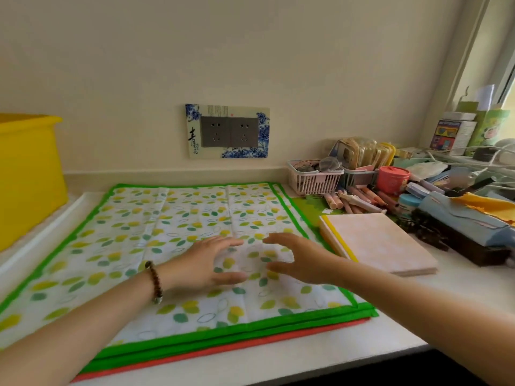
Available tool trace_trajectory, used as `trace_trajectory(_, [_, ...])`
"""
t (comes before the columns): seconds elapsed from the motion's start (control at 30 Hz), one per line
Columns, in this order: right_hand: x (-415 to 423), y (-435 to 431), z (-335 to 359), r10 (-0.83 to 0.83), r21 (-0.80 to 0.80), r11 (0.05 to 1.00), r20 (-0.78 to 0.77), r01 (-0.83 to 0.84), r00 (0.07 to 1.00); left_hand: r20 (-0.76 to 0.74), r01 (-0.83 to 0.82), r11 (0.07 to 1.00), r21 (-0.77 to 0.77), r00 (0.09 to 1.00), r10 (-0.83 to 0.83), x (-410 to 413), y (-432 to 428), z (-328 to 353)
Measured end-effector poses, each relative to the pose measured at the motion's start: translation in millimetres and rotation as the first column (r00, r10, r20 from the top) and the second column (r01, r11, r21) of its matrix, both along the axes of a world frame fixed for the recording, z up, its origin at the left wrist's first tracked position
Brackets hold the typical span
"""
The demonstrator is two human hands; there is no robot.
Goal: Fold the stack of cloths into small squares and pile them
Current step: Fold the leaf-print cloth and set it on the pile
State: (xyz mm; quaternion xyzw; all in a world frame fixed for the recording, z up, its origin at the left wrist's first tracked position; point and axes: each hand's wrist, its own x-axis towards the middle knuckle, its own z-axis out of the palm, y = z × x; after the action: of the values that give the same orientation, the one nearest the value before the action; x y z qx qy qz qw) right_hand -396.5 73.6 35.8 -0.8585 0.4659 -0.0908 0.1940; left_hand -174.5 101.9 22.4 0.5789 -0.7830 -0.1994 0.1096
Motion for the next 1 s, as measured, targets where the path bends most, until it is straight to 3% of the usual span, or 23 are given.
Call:
trace_trajectory(0.17, [43.5, 33.4, -16.2, 0.131, 0.031, 0.990, 0.098, -0.135, 0.986, 0.134, 0.020, 1.000, 0.013, 0.991, -0.022, 56.6, 38.6, -9.4])
trace_trajectory(0.33, [58.3, 55.6, -29.4, 0.345, -0.038, 0.938, -0.002, -0.345, 0.938, 0.142, 0.022, 0.998, 0.061, 0.989, -0.030, 92.7, 69.0, -13.3])
trace_trajectory(0.6, [53.1, 64.2, -23.9, 0.391, 0.015, 0.921, -0.049, -0.390, 0.919, 0.168, 0.070, 0.992, 0.108, 0.982, -0.087, 105.1, 95.1, -10.5])
trace_trajectory(0.7, [52.5, 66.3, -20.2, 0.386, 0.036, 0.923, -0.063, -0.384, 0.920, 0.127, 0.063, 0.990, 0.128, 0.989, -0.079, 103.0, 96.6, -6.3])
trace_trajectory(0.83, [53.9, 64.0, -8.5, 0.312, 0.022, 0.950, 0.034, -0.312, 0.950, -0.015, 0.025, 0.985, 0.170, 1.000, -0.023, 106.3, 93.8, 8.4])
trace_trajectory(1.0, [65.8, 48.6, 15.0, 0.311, -0.035, 0.950, 0.060, -0.309, 0.949, -0.118, -0.011, 0.993, 0.114, 0.993, 0.025, 108.7, 77.5, 33.9])
